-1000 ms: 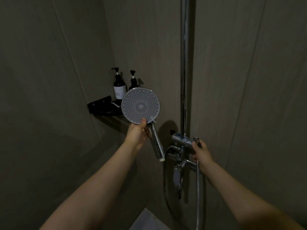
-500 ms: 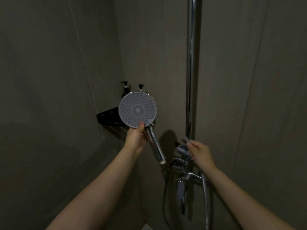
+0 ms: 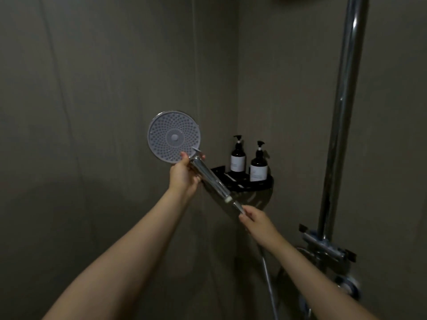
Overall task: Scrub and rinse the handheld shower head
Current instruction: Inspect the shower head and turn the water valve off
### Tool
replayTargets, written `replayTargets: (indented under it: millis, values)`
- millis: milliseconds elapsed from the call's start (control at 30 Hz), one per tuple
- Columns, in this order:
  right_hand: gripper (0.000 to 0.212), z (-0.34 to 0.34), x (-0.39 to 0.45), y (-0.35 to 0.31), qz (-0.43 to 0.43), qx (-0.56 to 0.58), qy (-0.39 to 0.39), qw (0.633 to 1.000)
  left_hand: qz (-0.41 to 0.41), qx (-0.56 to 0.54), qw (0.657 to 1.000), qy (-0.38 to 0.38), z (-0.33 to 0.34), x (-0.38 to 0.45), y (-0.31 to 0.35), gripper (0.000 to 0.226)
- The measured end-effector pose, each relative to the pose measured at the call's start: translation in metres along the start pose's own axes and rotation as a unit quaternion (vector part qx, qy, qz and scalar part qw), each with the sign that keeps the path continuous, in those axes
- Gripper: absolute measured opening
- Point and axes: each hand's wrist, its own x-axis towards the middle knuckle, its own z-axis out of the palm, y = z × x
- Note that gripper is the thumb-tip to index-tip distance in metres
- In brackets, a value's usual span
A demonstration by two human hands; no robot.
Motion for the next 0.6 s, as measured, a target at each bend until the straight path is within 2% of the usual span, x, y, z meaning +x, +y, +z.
replayTargets:
  millis: [133,333,500,600]
  values:
    - [0.017,0.019,0.003,-0.008,-0.03,-0.031,0.004,0.999,0.016,-0.004,1.0,0.014,-0.012,-0.011,0.014,0.024]
    - [0.017,0.035,-0.004,-0.022,-0.025,0.008,-0.015,1.0,0.025,-0.041,0.998,0.027,-0.017,-0.022,0.025,0.015]
    - [0.028,0.039,-0.009,-0.033,0.038,0.079,-0.022,0.996,0.019,-0.063,0.997,0.036,-0.015,-0.037,0.028,0.023]
    - [0.031,0.036,-0.012,-0.035,0.098,0.168,-0.062,0.979,0.006,-0.077,0.996,0.041,-0.02,-0.042,0.026,0.023]
